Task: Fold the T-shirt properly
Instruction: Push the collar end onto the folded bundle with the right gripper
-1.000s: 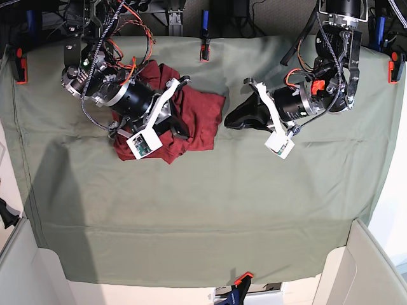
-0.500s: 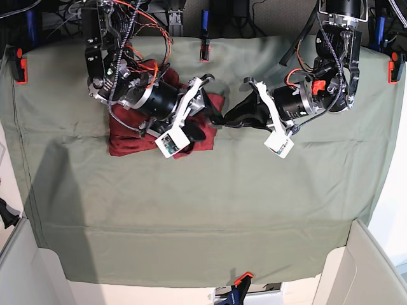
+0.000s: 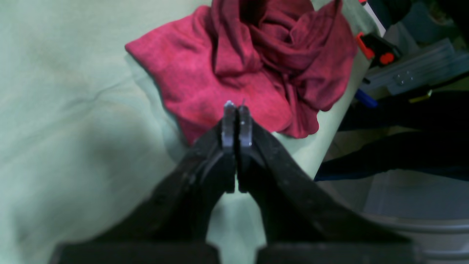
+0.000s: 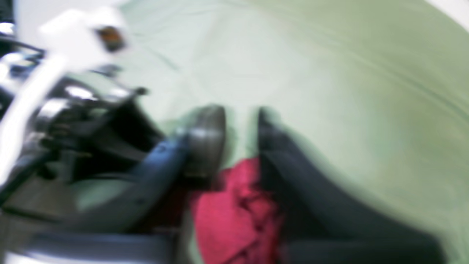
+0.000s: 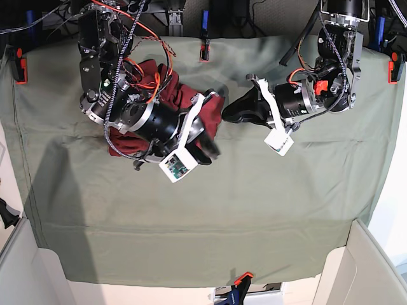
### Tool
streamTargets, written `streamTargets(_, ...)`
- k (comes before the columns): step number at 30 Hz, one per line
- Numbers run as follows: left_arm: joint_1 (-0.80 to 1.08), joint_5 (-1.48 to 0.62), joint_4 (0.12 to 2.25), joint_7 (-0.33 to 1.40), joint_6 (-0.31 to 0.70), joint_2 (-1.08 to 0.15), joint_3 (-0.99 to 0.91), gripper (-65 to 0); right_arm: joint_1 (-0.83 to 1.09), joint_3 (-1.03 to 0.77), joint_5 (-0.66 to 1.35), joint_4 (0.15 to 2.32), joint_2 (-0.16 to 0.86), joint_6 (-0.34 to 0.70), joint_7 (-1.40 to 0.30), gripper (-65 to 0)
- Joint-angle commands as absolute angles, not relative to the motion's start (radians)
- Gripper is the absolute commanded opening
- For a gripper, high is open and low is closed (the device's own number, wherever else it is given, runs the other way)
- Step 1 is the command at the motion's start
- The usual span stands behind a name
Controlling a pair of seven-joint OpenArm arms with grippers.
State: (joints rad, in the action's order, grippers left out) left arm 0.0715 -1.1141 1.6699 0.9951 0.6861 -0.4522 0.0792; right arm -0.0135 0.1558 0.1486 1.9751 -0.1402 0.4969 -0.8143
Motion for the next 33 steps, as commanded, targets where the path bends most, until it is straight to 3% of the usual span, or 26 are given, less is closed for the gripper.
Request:
streamTargets(1, 0.062, -1.141, 1.691, 0.982, 0.698, -0.469, 0.074, -65.0, -0.016, 0.132, 0.153, 2.010, -0.135, 0.493, -0.794, -65.0)
streamTargets(11, 0.119, -1.137, 1.736, 0.985, 0.698, -0.502, 0.074, -65.0, 0.200, -0.125, 0.194, 2.119, 0.037, 0.467, -0.811, -65.0)
streamTargets(16, 0.122, -1.138, 1.736, 0.984, 0.698, -0.501, 0.074, -65.0, 0.263, -0.198, 0.247, 2.114, 0.055, 0.476, -0.771, -65.0)
streamTargets(25, 0.122, -1.137, 1.736, 0.985, 0.698, -0.502, 0.074, -65.0, 0.172, 0.018, 0.250, 1.909, 0.046, 0.498, -0.748, -65.0)
streamTargets(33, 0.122, -1.146, 1.749, 0.991, 0.698, -0.502, 0.010, -65.0, 0.172, 0.236, 0.232, 1.919, -0.075, 0.498, -0.748, -65.0)
